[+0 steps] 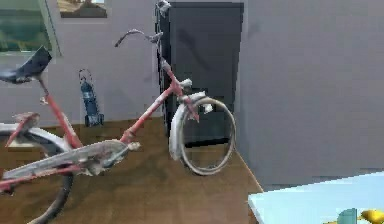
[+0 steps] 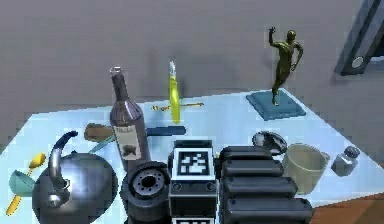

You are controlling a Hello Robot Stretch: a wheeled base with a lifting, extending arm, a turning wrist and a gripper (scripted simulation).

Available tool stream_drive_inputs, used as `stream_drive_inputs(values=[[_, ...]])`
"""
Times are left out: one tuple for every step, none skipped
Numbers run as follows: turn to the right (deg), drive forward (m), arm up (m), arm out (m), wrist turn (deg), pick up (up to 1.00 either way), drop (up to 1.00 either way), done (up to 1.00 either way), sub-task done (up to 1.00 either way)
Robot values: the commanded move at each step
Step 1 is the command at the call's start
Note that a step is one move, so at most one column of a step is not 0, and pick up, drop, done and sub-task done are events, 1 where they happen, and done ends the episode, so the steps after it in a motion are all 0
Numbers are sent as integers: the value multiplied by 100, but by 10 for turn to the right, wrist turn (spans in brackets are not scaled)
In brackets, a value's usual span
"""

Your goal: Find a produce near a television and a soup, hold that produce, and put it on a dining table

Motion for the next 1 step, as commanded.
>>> stream_drive_inputs(values=[[-450, 0, 0, 0, 0, 0, 0, 0, 0]])
